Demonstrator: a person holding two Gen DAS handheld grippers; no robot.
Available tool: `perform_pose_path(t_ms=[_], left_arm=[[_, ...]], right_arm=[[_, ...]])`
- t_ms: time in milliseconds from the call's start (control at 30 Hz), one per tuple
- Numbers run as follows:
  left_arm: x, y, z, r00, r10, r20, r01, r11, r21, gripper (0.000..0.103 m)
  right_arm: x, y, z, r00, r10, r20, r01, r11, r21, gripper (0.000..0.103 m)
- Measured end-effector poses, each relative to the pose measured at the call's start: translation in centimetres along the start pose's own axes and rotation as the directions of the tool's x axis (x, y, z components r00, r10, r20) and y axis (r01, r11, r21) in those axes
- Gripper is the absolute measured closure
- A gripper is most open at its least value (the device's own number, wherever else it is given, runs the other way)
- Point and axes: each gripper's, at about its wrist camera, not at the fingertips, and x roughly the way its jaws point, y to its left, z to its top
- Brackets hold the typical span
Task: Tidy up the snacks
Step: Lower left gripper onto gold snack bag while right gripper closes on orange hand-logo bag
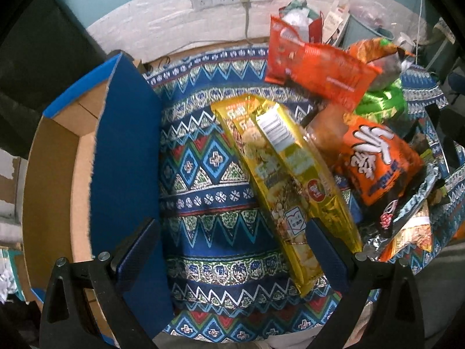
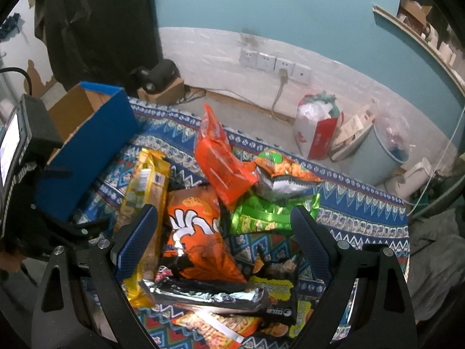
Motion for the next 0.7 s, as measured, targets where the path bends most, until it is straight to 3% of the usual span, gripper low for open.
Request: perform_pose_path(t_ms=[200,700], left_arm=[[1.7,-0.7,0.5,0.999,0.024,-0.024,-0.024,1.0,0.009,0.001],[5.6,-0.1,3.0,0.998,-0.025,-0.049,0.022,0.997,-0.072,0.001]], right_arm=[[1.8,0.1,-0.5,0.999,0.001,-0.048,-0.002,1.0,-0.018,0.012],[6.3,0.4,-1.0,0.986,0.014,-0.164,-0.023,0.998,-0.052,0.012]])
